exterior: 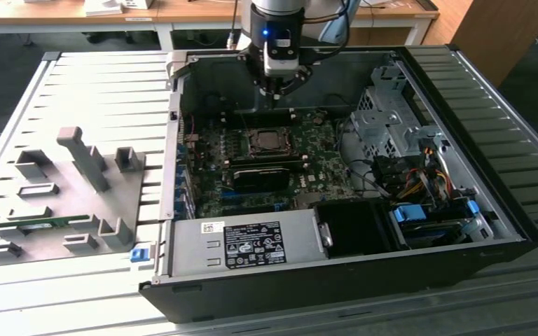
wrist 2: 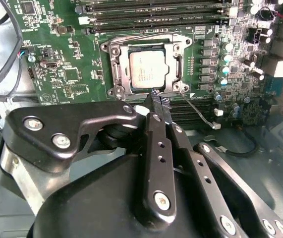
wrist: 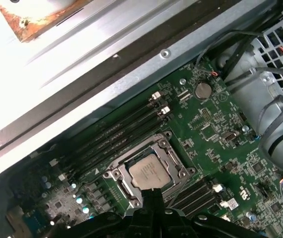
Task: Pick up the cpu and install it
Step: 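Install the first cpu locking lever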
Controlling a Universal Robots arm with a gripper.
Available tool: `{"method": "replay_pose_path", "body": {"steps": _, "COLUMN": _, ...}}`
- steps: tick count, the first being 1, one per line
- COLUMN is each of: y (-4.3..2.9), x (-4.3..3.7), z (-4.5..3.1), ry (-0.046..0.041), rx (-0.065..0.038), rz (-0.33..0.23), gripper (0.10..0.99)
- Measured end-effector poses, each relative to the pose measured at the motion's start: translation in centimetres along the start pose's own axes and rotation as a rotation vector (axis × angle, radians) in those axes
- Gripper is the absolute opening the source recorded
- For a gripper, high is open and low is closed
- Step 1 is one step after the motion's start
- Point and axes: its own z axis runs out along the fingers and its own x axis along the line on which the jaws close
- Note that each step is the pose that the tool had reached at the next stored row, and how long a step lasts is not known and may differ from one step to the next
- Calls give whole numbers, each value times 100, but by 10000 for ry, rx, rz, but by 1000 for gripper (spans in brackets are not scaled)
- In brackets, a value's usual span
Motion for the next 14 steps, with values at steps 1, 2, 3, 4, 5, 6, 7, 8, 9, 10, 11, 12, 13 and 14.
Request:
{"method": "replay_pose_path", "body": {"steps": 1, "y": 0, "x": 0, "z": 0, "ry": -1, "rx": 0, "rz": -144, "gripper": 106}}
{"method": "replay_pose_path", "body": {"steps": 2, "y": 0, "x": 0, "z": 0, "ry": -2, "rx": -1, "rz": -308, "gripper": 106}}
{"method": "replay_pose_path", "body": {"steps": 3, "y": 0, "x": 0, "z": 0, "ry": -3, "rx": -2, "rz": -487, "gripper": 106}}
{"method": "replay_pose_path", "body": {"steps": 4, "y": 0, "x": 0, "z": 0, "ry": -5, "rx": -2, "rz": -666, "gripper": 106}}
{"method": "replay_pose_path", "body": {"steps": 5, "y": 0, "x": 0, "z": 1, "ry": -6, "rx": -3, "rz": -847, "gripper": 106}}
{"method": "replay_pose_path", "body": {"steps": 6, "y": 0, "x": 0, "z": 2, "ry": -7, "rx": -6, "rz": -1041, "gripper": 106}}
{"method": "replay_pose_path", "body": {"steps": 7, "y": 0, "x": 0, "z": 3, "ry": -8, "rx": -7, "rz": -1222, "gripper": 106}}
{"method": "replay_pose_path", "body": {"steps": 8, "y": 0, "x": 0, "z": 3, "ry": -9, "rx": -8, "rz": -1402, "gripper": 106}}
{"method": "replay_pose_path", "body": {"steps": 9, "y": 0, "x": 0, "z": 4, "ry": -11, "rx": -9, "rz": -1581, "gripper": 106}}
{"method": "replay_pose_path", "body": {"steps": 10, "y": 0, "x": 0, "z": 5, "ry": -12, "rx": -10, "rz": -1761, "gripper": 106}}
{"method": "replay_pose_path", "body": {"steps": 11, "y": 0, "x": 0, "z": 5, "ry": -13, "rx": -11, "rz": -1928, "gripper": 106}}
{"method": "replay_pose_path", "body": {"steps": 12, "y": 0, "x": 0, "z": 6, "ry": -14, "rx": -12, "rz": -2092, "gripper": 106}}
{"method": "replay_pose_path", "body": {"steps": 13, "y": 0, "x": 0, "z": 6, "ry": -15, "rx": -12, "rz": -2239, "gripper": 106}}
{"method": "replay_pose_path", "body": {"steps": 14, "y": 0, "x": 0, "z": 6, "ry": -16, "rx": -13, "rz": -2342, "gripper": 106}}
